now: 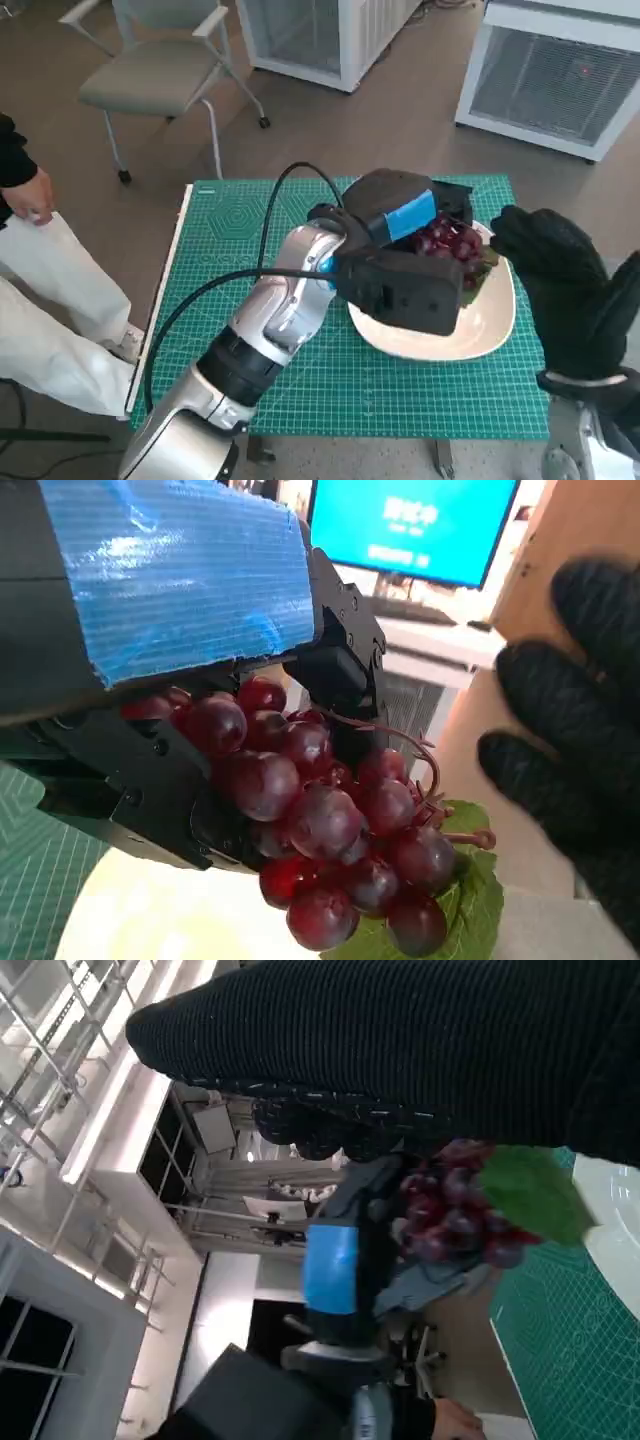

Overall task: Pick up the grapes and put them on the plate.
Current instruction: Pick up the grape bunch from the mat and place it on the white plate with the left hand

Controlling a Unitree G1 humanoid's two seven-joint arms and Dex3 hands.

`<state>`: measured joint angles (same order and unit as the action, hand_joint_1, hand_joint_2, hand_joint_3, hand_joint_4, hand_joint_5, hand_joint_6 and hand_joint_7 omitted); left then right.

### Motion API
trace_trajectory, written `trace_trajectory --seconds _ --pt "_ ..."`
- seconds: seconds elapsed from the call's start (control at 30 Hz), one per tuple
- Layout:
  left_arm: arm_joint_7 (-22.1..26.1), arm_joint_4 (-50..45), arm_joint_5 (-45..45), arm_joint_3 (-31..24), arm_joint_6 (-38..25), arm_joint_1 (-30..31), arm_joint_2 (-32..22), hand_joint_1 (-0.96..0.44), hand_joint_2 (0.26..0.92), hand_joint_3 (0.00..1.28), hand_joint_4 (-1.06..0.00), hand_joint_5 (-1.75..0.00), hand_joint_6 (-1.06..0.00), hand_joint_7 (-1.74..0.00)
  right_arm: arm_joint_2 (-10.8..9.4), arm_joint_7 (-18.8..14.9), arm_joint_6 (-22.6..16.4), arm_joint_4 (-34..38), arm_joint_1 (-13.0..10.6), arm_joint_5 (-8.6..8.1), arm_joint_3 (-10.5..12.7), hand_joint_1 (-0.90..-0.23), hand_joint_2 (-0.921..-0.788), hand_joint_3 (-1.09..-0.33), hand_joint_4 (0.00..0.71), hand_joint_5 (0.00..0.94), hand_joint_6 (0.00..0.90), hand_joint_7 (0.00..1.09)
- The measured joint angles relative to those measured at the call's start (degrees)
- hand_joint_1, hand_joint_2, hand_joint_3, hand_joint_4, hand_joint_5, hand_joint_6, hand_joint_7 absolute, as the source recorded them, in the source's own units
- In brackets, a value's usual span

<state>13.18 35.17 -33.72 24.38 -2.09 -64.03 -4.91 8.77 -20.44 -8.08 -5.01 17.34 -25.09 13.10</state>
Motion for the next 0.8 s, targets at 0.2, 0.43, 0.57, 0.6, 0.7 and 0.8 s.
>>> trace_trajectory --seconds 0.2,0.43,0.57,0.6,0.7,0.8 --pt "-1.8 3.2 0.1 0.0 0.3 -0.3 1.2 0.00 0.918 0.10 -0.62 -1.35 -0.64 -1.04 -0.1 0.6 0.0 -0.1 -0.1 0.54 0.0 -0.381 -0.921 -0.624 0.425 0.731 0.212 0.99" --pt "0.1 7.7 2.7 -1.0 0.4 -1.2 2.0 0.15 0.906 0.20 -0.45 -1.24 -0.39 -0.74 -0.1 0.8 -0.4 -0.1 -0.1 0.66 -0.1 -0.381 -0.921 -0.623 0.429 0.723 0.218 0.98" --pt "3.8 10.4 4.7 -1.3 1.0 -2.2 2.2 0.00 0.852 0.10 -0.20 -0.37 -0.28 -0.29 -0.1 1.0 -0.5 -0.1 -0.1 0.68 -0.1 -0.380 -0.921 -0.624 0.430 0.720 0.222 0.98" --pt "4.6 11.0 5.0 -1.3 1.2 -2.5 2.3 -0.03 0.843 0.08 -0.17 -0.27 -0.27 -0.23 -0.1 1.0 -0.5 -0.1 -0.1 0.68 -0.2 -0.380 -0.921 -0.624 0.430 0.719 0.222 0.98" --pt "6.5 12.3 5.3 -1.2 1.7 -3.0 2.3 -0.09 0.822 0.04 -0.10 -0.09 -0.24 -0.13 -0.1 1.1 -0.6 0.0 -0.1 0.70 -0.2 -0.380 -0.921 -0.625 0.430 0.718 0.223 0.98" --pt "7.7 13.0 5.4 -1.2 1.8 -3.3 2.3 -0.12 0.813 0.03 -0.06 -0.03 -0.23 -0.08 -0.1 1.2 -0.6 0.0 -0.1 0.74 -0.3 -0.380 -0.921 -0.625 0.431 0.717 0.224 0.97"
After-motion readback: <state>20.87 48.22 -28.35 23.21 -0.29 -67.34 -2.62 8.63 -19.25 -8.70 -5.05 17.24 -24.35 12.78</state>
